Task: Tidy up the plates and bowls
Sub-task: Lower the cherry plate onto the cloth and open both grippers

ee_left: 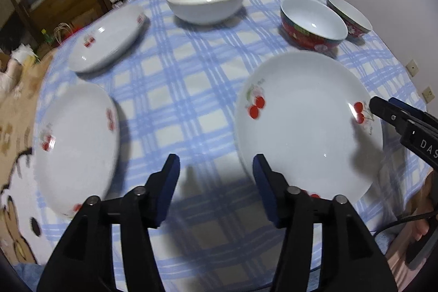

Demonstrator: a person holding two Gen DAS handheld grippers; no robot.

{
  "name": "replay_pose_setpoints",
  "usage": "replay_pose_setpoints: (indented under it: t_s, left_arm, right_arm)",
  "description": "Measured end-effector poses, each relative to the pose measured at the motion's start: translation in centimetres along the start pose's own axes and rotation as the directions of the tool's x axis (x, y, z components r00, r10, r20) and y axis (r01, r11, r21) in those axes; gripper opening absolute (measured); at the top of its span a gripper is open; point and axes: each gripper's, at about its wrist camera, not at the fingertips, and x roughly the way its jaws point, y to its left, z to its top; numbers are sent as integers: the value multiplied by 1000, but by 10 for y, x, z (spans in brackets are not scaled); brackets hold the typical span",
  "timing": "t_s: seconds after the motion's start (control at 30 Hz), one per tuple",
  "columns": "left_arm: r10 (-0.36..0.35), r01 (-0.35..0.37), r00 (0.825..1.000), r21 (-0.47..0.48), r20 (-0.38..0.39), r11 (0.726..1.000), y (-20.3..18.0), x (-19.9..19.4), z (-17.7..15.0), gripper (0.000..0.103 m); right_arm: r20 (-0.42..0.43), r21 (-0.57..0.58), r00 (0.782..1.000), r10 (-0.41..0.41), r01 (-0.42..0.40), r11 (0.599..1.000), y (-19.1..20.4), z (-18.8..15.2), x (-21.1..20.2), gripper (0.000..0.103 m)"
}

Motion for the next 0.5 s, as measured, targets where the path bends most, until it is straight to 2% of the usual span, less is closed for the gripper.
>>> replay_pose_setpoints:
  t_s: [0.2,0.3,0.4,0.5]
  left_arm:
    - [78,-81,995,52,62,995,9,-29,3,84]
    - [89,-93,993,52,77,994,19,-43,5,89]
    - [105,-109,991,53,83,993,33,-56,6,90]
    - [125,-128,988,40,88,991,46,-67,8,92]
  right_arm:
    - [38,-42,999,11,-10,999,11,4,-11,73]
    - [69,-72,998,2,3,997,18,5,-18,84]
    - [94,-109,996,-4,14,994,29,6,-23,93]
    - [111,-148,994,0,17,989,40,7,-28,94]
